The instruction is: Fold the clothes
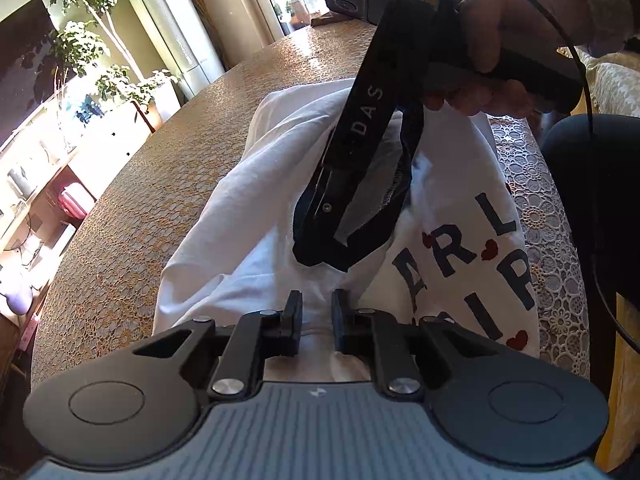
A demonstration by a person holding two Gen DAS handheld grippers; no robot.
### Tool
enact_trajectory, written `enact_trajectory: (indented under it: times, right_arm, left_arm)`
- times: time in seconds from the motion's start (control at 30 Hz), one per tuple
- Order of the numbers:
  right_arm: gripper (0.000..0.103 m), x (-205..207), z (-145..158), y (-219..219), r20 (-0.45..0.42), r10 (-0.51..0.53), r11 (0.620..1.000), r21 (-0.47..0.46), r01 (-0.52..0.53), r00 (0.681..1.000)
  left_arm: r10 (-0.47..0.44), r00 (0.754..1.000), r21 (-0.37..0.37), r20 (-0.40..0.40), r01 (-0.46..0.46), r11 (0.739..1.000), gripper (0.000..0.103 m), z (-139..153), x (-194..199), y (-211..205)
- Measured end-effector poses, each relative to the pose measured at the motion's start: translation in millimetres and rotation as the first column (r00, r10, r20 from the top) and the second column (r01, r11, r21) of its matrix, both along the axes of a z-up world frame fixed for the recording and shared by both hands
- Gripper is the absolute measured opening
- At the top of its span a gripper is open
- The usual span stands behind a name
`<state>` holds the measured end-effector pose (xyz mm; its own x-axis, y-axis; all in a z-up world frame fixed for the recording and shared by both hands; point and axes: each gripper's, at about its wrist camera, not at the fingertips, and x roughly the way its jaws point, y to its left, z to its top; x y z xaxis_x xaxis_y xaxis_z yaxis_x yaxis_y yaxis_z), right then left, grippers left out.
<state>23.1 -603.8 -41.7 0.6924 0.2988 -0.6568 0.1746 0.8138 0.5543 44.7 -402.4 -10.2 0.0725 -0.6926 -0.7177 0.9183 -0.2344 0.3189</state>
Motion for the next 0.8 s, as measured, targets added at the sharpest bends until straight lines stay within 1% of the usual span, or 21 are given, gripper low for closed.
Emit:
enact_trajectory:
  times: [0.03, 0.1, 0.2, 0.27, 0.37, 0.43, 0.53, 0.7, 0.77, 0.8]
  right_arm:
    - [0.103, 1, 1, 3, 0.001, 0.003, 1.000, -0.028, -0.003, 1.000]
    - [0.103, -1, 8, 11, 0.028, 0.022, 0.996, -0.082, -0.020, 0.999]
    - [0.103, -8, 29, 20, 0.088, 0.072, 0.987, -0.153, -0.058, 0.994]
    - [0.103, -15, 48, 23, 0.126, 0.119, 0.977, -0.190, -0.094, 0.985]
    - [0.103, -18, 73, 30, 0.173, 0.182, 0.962, -0.237, -0.139, 0.968]
    - [0.103, -18, 83, 32, 0.183, 0.201, 0.955, -0.253, -0.152, 0.962]
    - [0.103, -17, 88, 35, 0.176, 0.237, 0.946, -0.265, -0.186, 0.955]
    - [0.103, -17, 89, 43, 0.163, 0.285, 0.927, -0.296, -0.229, 0.945]
    - [0.103, -17, 89, 45, 0.158, 0.296, 0.923, -0.303, -0.239, 0.942]
    - [0.103, -17, 88, 45, 0.156, 0.301, 0.921, -0.305, -0.244, 0.941]
  left_arm:
    - [0.005, 1.000, -0.006, 0.003, -0.005, 1.000, 0.014, 4, 2, -3]
    - [0.021, 0.999, -0.041, 0.025, -0.020, 0.999, 0.014, 14, 5, -1]
    - [0.024, 0.996, -0.098, 0.083, -0.015, 0.995, 0.014, 37, 12, 5]
    - [-0.010, 0.992, -0.117, 0.126, 0.025, 0.993, 0.014, 50, 13, 5]
    - [-0.099, 0.982, -0.111, 0.162, 0.118, 0.987, 0.014, 62, 9, 4]
    - [-0.154, 0.968, -0.095, 0.201, 0.175, 0.980, 0.014, 64, 3, 2]
    - [-0.182, 0.947, -0.080, 0.265, 0.209, 0.975, 0.014, 60, -2, -3]
    - [-0.265, 0.918, -0.017, 0.296, 0.282, 0.959, 0.014, 48, -10, -1]
    - [-0.261, 0.909, -0.027, 0.323, 0.285, 0.958, 0.014, 43, -13, 2]
    - [-0.241, 0.914, -0.040, 0.328, 0.268, 0.963, 0.014, 41, -13, -1]
